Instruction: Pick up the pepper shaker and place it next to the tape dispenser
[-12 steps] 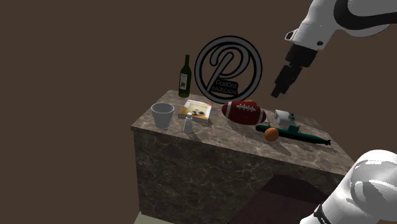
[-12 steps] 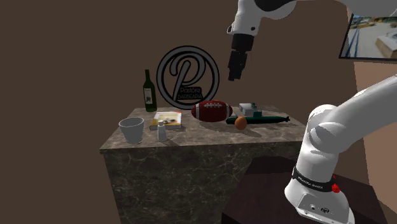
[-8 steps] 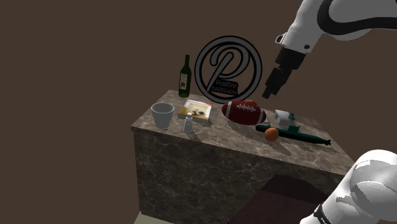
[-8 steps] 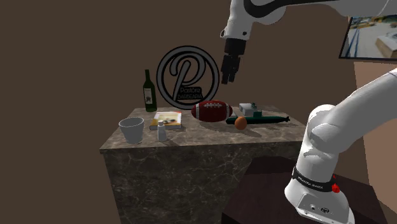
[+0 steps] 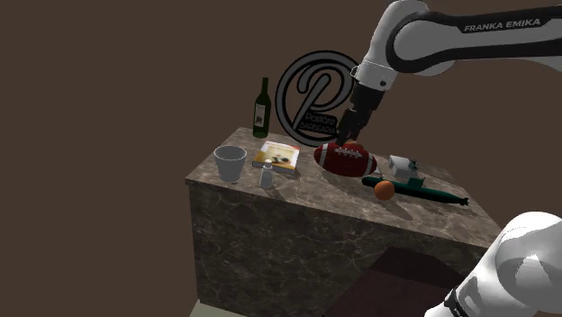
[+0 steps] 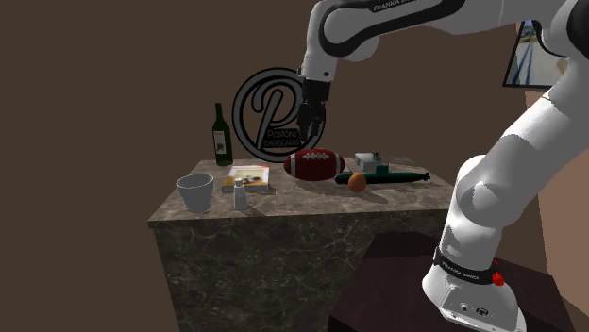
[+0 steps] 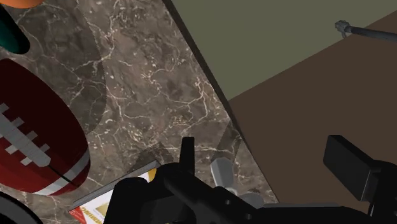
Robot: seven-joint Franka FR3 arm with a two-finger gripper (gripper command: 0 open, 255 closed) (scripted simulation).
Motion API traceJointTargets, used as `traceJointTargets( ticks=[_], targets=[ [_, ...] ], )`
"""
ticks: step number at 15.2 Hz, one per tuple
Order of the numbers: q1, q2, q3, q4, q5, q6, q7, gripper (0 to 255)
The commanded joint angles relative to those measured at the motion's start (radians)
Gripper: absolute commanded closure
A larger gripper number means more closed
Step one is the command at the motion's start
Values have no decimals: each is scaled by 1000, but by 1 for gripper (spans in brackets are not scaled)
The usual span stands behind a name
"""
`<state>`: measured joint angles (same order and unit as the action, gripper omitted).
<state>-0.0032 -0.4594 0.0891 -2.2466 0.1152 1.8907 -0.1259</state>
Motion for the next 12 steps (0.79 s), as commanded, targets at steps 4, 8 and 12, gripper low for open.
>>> traceJointTargets(
  ticks=[4,8,12],
  targets=[
    [6,185,23,71,-11,110,-3,0],
    [11,338,37,157,-29,172,-2,0],
    [18,493,48,264,-53,214,3,0]
  ],
)
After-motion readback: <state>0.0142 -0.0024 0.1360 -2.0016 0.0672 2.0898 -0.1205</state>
